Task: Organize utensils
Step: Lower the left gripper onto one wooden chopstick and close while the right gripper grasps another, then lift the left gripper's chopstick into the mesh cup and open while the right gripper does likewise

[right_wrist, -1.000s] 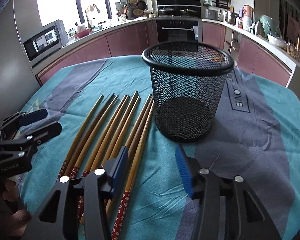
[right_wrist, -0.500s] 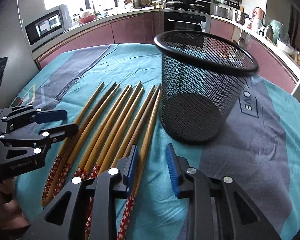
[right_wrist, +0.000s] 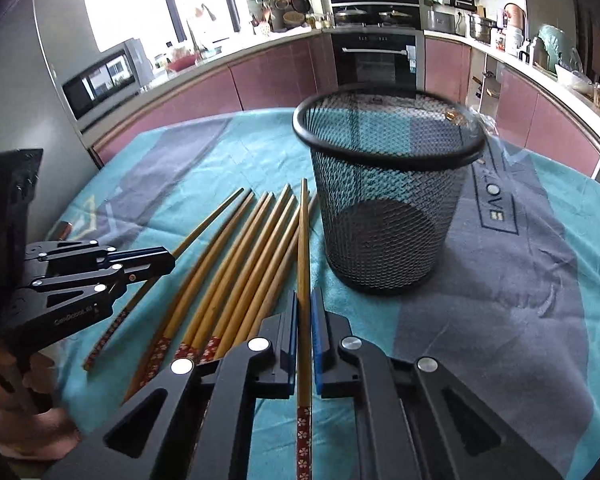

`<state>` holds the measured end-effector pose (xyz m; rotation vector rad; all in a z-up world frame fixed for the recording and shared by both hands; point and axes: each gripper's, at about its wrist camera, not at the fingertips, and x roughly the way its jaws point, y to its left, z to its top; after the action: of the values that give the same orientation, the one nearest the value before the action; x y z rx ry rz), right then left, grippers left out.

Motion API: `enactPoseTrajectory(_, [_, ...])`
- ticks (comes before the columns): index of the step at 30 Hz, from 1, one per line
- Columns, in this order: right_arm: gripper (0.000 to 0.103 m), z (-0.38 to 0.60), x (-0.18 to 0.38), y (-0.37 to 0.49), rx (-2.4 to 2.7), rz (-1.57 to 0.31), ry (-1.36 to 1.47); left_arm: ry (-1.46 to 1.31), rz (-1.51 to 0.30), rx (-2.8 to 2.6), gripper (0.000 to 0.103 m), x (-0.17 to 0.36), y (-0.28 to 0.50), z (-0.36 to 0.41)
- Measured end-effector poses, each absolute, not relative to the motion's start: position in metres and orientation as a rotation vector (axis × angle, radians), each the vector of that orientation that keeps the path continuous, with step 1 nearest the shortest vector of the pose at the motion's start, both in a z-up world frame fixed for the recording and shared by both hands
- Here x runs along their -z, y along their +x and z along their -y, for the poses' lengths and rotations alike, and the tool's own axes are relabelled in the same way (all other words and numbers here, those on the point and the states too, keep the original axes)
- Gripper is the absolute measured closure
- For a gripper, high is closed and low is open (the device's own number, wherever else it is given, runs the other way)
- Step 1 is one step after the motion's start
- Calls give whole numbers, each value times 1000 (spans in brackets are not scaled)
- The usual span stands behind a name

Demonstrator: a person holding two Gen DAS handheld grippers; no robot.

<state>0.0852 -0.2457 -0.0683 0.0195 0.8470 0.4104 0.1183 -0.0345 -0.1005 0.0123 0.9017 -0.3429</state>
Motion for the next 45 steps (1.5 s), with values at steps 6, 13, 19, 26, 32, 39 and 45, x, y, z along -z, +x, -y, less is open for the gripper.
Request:
enactPoseTrajectory(6, [97,261,35,69,-471,-743,70,-30,-829,419,95,62,105,29])
enactPoseTrajectory(13, [97,279,-6,58,-502,-611,118,-69,-706,532,95,4,88,30])
enactPoseTrajectory(19, [97,294,-41,60,-515,-506,146,-95,-606,592,96,-41,85,35])
enactPoseTrajectory(26, [97,303,-77,76,-486,-392,135,-124,-496,631,96,-87,97,54])
enactPoseTrajectory(32, [97,311,-88,106,-425,-332,156,-159,-459,660,96,-109,123,80])
enactPoseTrajectory(39, [97,309,-62,145,-380,-407,136,-94,-572,648,96,-78,148,117])
enactPoseTrajectory(45, [97,296,-21,165,-405,-598,95,-13,-685,657,96,-34,165,140])
